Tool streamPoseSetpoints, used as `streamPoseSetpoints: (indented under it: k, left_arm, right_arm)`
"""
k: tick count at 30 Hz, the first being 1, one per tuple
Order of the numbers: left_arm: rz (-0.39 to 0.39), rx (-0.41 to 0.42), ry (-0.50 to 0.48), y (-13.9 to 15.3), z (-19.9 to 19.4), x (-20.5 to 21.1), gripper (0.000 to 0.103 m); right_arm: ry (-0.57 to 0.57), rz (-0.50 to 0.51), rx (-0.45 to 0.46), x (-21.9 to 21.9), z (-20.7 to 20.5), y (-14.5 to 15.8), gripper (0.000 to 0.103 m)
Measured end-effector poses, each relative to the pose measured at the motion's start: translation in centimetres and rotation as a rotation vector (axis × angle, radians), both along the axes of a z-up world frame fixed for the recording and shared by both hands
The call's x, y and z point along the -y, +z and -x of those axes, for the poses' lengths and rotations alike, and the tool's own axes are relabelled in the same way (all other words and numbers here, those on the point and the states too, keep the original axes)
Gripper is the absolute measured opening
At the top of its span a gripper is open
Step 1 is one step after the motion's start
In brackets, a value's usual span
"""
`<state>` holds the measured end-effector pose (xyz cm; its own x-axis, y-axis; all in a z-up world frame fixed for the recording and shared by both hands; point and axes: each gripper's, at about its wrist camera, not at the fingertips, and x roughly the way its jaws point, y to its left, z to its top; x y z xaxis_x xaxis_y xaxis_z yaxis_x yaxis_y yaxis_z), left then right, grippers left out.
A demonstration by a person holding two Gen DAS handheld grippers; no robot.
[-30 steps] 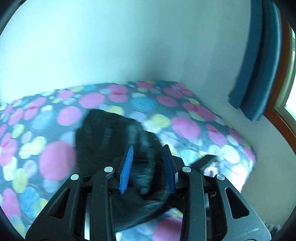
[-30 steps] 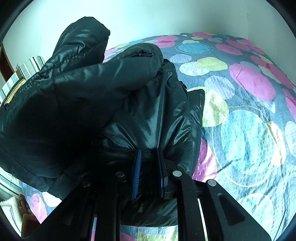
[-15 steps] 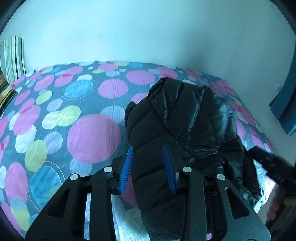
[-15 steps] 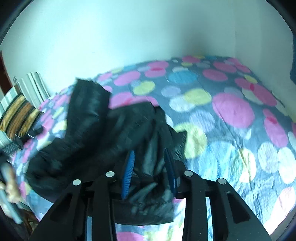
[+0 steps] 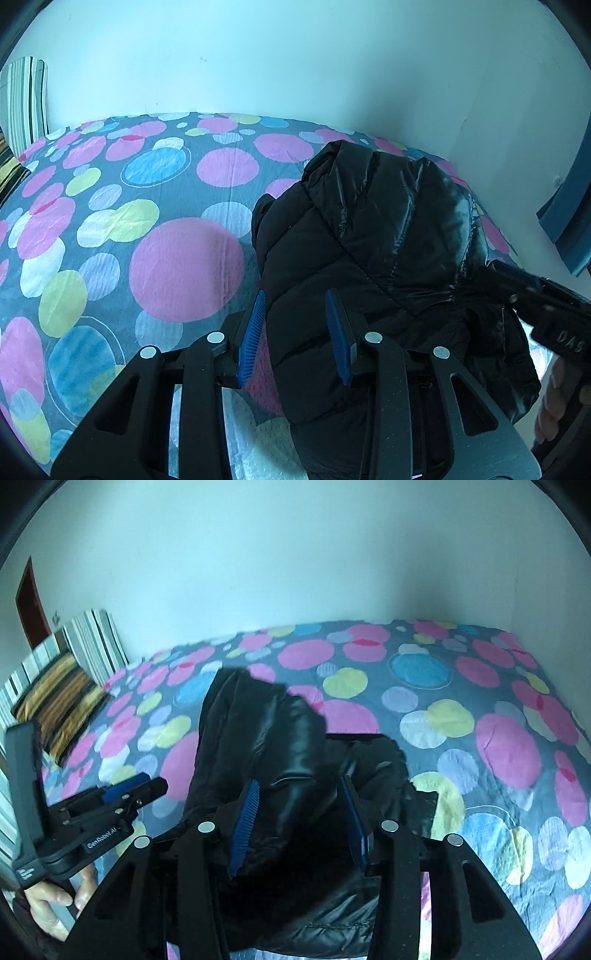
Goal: Fold large clothes
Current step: 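Lower the black jacket bundle onto the bed with both tools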
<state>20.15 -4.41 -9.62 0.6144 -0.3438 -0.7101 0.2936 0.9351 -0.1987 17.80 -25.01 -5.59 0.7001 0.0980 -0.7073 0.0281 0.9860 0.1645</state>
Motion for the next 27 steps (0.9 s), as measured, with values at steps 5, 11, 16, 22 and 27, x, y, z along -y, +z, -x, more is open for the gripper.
streamPoseSetpoints:
  k: [5,11,16,22,27]
  left_arm:
    - [0.008,-0.009,-0.008,-0.4,-0.2,0.1,0.034]
    - [0.016,-0.011,-0.027,-0.6,-0.6,0.5,0.035]
    - [0.011,-0.013,-0.077,-1.0,-0.6,2.3,0.039]
    - [-0.009,-0.057,-0.184,-3.1,-0.6,6.6,0.04]
    - [-0.093,-0.047,-0.191,-4.9,-0.8,9.3,0.045]
  right_arm:
    - [0.02,0.006,-0.052,-1.0,-1.0,-1.4,0.045]
    - [0.014,0.022,-0.073,-0.8,-1.3,-2.2,0.019]
    - [-0.067,0.039,-0.103,2.1,-1.2,-3.3,0.016]
    - [-0.149,-0.012,-0.199,7.1,-0.6,-7.9,0.017]
    - [-0.136,-0.077,-0.25,8.8,-0.6,-10.6,0.016]
